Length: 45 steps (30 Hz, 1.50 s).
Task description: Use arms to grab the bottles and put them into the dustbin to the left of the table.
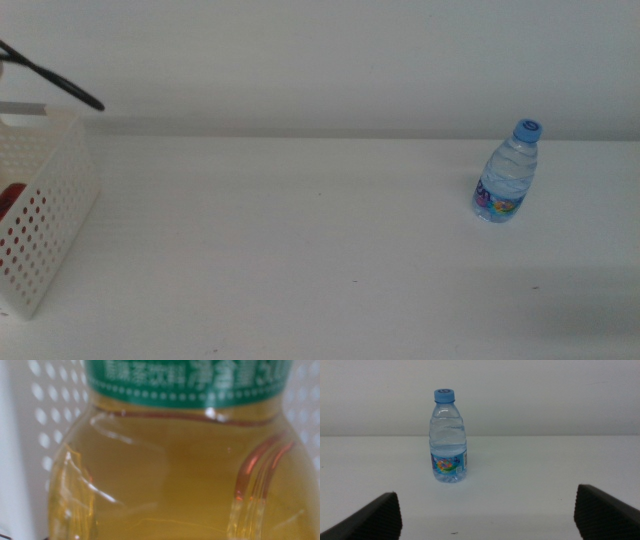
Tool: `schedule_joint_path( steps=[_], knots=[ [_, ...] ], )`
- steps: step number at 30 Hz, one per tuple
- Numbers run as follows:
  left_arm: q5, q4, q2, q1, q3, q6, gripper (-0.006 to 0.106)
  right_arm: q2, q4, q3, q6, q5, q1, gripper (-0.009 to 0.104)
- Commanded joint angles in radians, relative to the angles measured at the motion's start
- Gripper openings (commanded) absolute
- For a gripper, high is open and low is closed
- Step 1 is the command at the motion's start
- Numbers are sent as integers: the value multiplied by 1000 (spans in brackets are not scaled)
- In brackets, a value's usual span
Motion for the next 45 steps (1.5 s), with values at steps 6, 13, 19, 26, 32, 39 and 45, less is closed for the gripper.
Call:
schedule_joint_path(
  steps=[6, 13, 19, 26, 32, 39, 45],
  knots=[
    [69, -14, -1, 5, 88, 41, 14, -5, -7, 44, -1, -6, -6, 92],
    [81, -25, -1, 5, 118, 10, 55, -5, -4, 44, -1, -6, -6, 92],
    [81, -10, -56, -23, 118, -43, 94, -5, -4, 44, -1, -6, -6, 92],
    [82, -33, -261, -87, 118, -165, 94, -5, -4, 44, -1, -6, -6, 92],
    [77, -236, -465, -209, 150, -173, 94, -5, -4, 44, -1, -6, -6, 92],
    [-101, -259, -790, -517, 377, -57, 94, -5, -4, 44, -1, -6, -6, 92],
    [-158, -286, -1064, -747, 588, -104, 94, -5, -4, 44, -1, -6, -6, 92]
  ],
)
